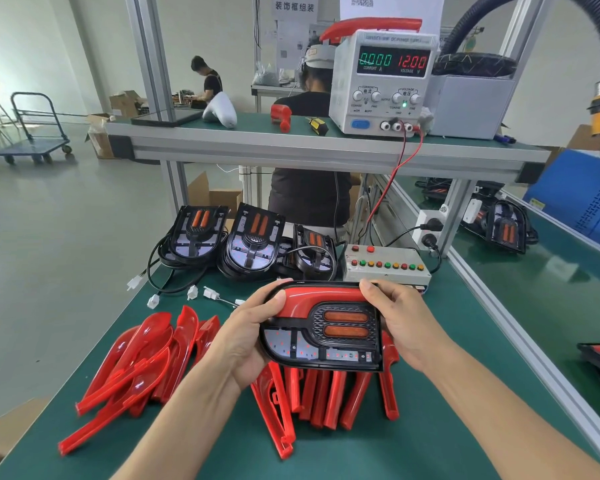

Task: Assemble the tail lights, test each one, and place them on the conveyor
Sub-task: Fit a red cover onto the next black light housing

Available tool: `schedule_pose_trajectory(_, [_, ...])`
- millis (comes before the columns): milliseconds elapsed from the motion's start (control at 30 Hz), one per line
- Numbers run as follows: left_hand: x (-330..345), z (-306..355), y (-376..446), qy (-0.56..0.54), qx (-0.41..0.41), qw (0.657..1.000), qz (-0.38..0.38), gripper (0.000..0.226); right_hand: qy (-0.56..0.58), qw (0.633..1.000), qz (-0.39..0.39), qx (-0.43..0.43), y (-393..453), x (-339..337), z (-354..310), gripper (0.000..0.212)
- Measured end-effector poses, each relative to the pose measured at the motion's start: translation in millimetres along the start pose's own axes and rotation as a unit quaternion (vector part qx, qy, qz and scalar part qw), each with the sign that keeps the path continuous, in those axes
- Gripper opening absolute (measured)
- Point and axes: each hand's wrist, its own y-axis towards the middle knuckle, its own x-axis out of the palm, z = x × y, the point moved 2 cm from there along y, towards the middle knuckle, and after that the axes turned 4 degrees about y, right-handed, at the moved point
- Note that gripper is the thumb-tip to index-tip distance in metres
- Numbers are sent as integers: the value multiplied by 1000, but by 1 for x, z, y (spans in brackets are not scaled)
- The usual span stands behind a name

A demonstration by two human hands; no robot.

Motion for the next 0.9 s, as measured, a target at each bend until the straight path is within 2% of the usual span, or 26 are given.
schedule_pose_trajectory(533, [-2, -4, 5, 1, 20, 1000, 21, 39, -52, 998, 14, -31, -3, 4, -5, 34])
schedule_pose_trajectory(767, [-5, -4, 4, 24, 42, 999, 6, 39, -45, 998, 18, -31, -6, 5, -6, 39])
schedule_pose_trajectory(900, [-9, 5, 3, 30, 44, 998, 25, 45, -51, 998, -46, 2, -7, 3, -11, 48])
